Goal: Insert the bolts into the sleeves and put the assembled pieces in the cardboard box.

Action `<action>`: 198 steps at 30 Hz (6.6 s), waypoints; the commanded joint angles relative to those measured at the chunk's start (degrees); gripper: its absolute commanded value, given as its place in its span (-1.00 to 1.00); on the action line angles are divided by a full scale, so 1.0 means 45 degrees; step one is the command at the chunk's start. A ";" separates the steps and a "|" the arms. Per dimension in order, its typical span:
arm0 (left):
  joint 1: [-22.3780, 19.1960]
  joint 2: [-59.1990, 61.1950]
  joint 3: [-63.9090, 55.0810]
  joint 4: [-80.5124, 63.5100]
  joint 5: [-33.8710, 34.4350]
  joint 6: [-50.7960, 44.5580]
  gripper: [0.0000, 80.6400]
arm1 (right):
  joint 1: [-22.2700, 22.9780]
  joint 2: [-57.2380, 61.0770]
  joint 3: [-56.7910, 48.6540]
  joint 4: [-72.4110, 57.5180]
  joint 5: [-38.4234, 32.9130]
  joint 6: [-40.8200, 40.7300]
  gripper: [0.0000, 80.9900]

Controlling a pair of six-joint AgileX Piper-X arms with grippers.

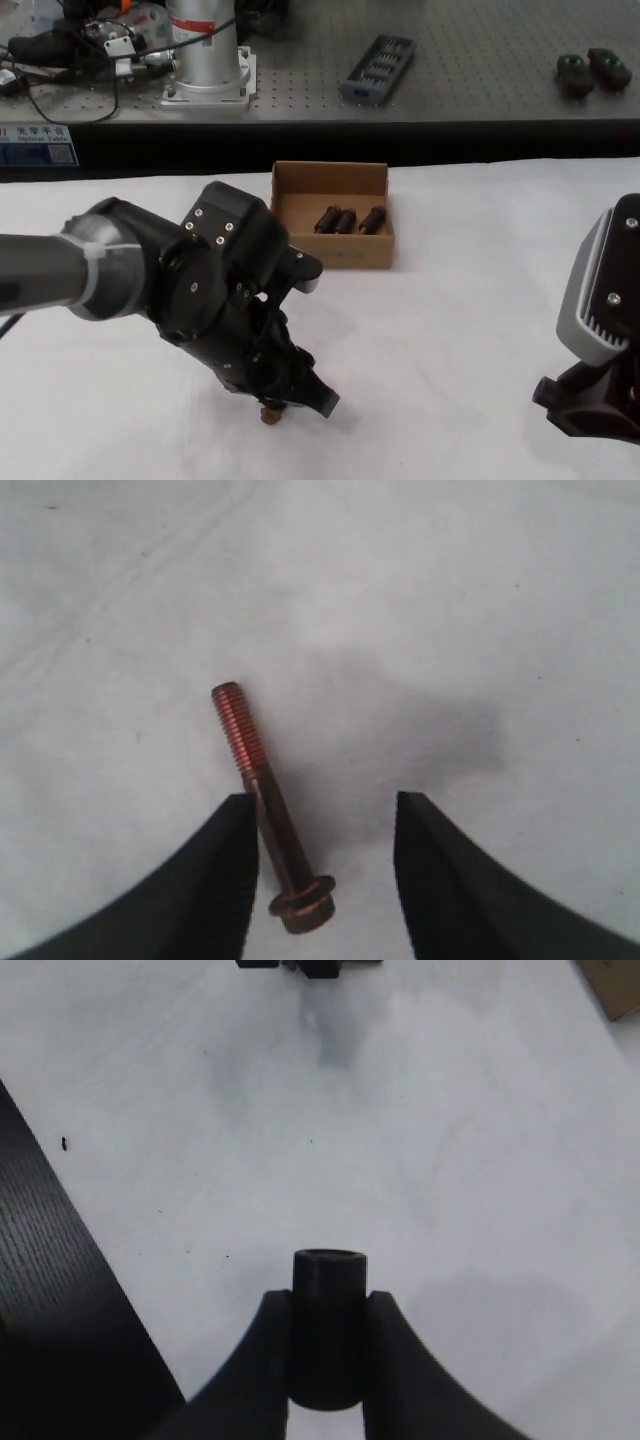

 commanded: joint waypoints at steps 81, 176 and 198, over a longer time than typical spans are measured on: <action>-0.0031 0.0957 -0.0800 0.1565 0.1819 2.9794 -0.99 | -0.0050 -0.0105 -0.0021 0.0067 -0.0330 -0.0800 -0.95; -0.1530 -0.0229 0.1186 -0.1412 -0.2244 -1.6962 -0.26 | -0.0050 -0.0138 -0.0021 0.0453 -0.0296 0.0750 -0.95; -0.1530 0.0414 0.1163 -0.1412 -0.2072 -1.6912 -0.99 | -0.0050 -0.0138 -0.0021 0.0453 -0.0296 0.0750 -0.95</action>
